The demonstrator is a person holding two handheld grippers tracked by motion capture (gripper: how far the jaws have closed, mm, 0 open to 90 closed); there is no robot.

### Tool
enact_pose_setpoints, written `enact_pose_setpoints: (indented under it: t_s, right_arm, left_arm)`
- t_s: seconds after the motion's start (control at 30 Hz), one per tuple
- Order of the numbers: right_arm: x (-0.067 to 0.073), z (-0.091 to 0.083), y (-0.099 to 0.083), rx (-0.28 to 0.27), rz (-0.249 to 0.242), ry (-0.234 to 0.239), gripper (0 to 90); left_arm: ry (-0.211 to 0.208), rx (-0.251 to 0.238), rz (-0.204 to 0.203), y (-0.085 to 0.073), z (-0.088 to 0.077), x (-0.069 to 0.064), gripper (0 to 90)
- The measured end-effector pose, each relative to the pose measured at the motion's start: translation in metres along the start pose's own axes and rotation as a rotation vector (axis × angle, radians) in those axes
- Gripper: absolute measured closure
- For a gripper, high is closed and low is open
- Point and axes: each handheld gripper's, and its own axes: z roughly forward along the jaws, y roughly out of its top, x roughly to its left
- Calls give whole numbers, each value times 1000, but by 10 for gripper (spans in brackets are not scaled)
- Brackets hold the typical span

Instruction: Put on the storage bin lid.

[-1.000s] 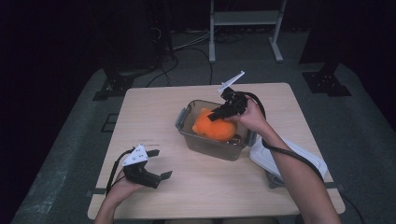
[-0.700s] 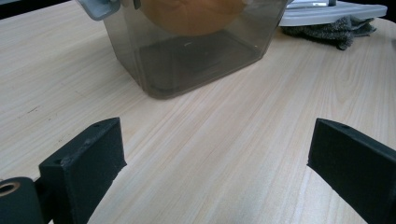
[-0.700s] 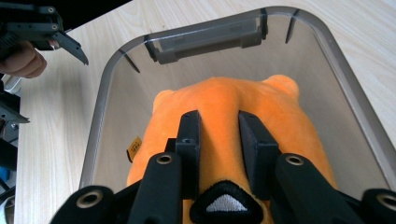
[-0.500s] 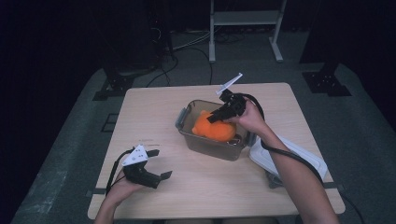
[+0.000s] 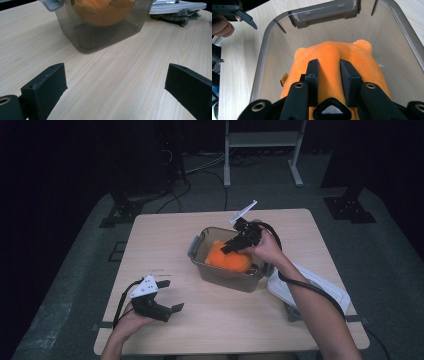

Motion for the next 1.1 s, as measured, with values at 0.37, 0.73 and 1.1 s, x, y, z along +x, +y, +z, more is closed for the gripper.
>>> enact_pose_setpoints:
  t_s: [0.37, 0.73, 1.1]
  right_arm:
    - [1, 4, -1, 15, 1, 9, 692]
    - [1, 8, -2, 33, -5, 8, 686]
    - [1, 9, -2, 39, -3, 10, 682]
  left_arm:
    - [-1, 1, 1, 0, 0, 0, 29]
    - [-1, 1, 1, 0, 0, 0, 29]
    - [-1, 2, 2, 0, 0, 0, 29]
